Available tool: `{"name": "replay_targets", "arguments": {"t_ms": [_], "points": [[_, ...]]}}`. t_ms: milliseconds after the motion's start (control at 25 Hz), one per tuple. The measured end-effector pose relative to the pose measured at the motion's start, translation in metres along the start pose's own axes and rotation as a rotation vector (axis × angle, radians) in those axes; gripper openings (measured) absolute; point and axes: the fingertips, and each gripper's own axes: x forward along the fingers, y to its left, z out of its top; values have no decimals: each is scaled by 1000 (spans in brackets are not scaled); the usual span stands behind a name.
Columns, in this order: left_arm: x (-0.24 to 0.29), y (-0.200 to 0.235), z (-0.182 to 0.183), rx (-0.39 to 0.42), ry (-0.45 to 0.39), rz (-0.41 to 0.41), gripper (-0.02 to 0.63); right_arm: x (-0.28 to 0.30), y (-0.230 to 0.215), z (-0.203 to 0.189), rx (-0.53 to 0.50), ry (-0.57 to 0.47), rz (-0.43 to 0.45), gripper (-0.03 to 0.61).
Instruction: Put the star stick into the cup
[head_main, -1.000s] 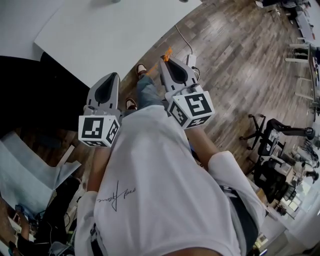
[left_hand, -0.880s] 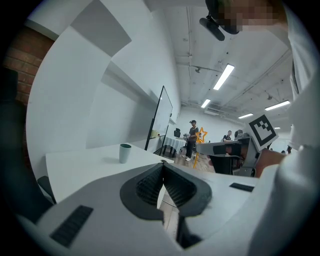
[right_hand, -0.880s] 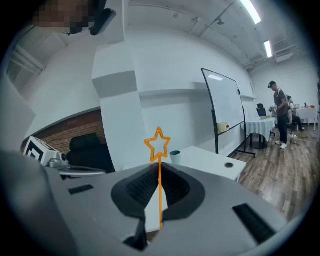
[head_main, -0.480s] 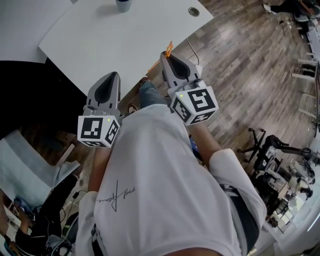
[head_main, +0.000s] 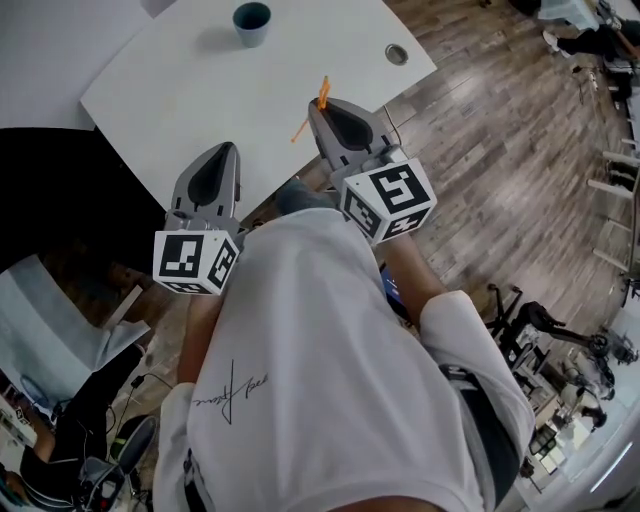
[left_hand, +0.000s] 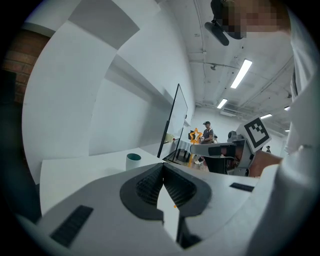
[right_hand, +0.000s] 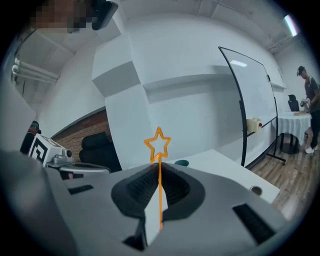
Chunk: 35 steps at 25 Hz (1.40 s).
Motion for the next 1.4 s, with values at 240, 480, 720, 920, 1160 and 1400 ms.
{"name": "replay_targets", "arguments": {"t_ms": [240,480,720,920,1160,1400], "points": [[25,2,9,-3,-25,44,9,20,-20,10,-32,17,80,15],[44,7,15,-8,-47,93,9,42,-29,23,-77,24,189,15],[51,12,12,-38,-60,135,9,58,-30,29,-144,55,309,15],[53,19,10,-54,-61,158,9,75,-28,38,-185,71,379,15],[51,24,9,-62,-52,169,9,88,-30,61,-202,44,400,15],[42,37,4,-70,-43,194,9,106,-31,81,-239,13,397,15]]}}
